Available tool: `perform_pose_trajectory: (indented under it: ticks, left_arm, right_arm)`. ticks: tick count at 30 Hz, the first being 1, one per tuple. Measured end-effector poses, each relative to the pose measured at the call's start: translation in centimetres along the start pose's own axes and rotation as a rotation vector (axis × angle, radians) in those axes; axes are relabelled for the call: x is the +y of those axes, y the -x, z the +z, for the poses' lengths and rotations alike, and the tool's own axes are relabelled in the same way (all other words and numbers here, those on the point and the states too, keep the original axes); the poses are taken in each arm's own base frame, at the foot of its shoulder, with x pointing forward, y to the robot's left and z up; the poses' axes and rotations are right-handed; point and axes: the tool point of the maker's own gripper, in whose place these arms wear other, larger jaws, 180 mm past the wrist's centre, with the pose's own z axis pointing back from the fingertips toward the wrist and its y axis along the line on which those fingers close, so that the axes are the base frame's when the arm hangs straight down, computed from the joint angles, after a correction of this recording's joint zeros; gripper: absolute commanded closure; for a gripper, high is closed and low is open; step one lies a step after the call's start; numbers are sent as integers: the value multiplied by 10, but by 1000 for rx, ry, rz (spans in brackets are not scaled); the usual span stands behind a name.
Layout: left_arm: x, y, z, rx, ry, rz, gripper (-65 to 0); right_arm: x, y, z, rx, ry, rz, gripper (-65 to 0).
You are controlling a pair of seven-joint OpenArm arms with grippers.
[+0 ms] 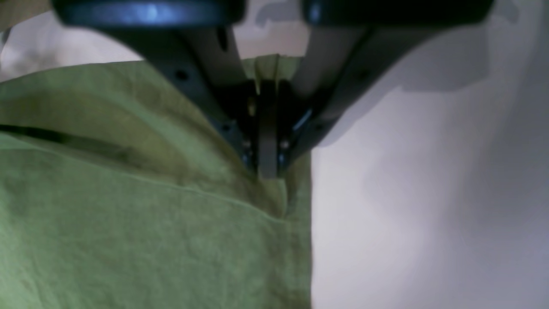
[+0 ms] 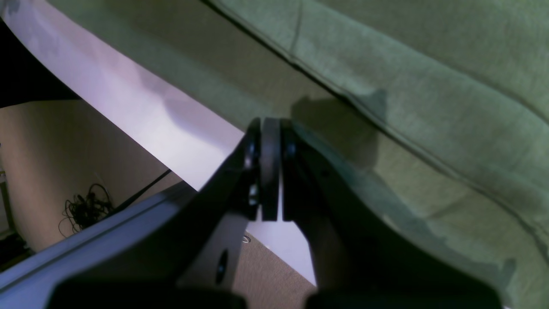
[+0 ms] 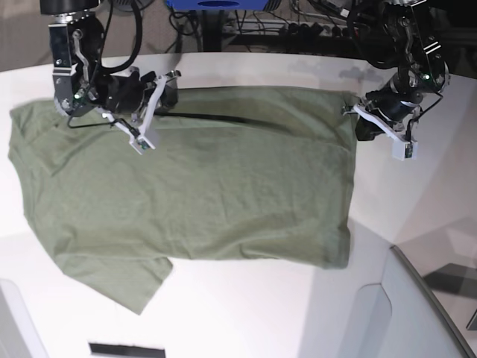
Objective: Layout the t-shirt on the table in an organized manner, then fold the t-shirt properly
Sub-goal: 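Move the right gripper along the shirt edge and pinch the fabric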
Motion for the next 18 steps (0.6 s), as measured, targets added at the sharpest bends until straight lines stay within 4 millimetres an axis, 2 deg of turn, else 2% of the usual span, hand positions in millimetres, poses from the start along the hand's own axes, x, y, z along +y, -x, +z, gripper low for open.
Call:
perform_pose_trajectory:
  ticks: [10,14,18]
  left_arm:
    - [3,0,1,-2,-6,4,0]
    - [3,0,1,-1,-7,2,0]
    - [3,0,1,-2,-6,4,0]
  right_arm:
    - [-12,-18,3,-31,17,2,0]
    - [-44,-10,7,-11,64,-75,0]
    - [-58,-14,13,-18,86,-87,0]
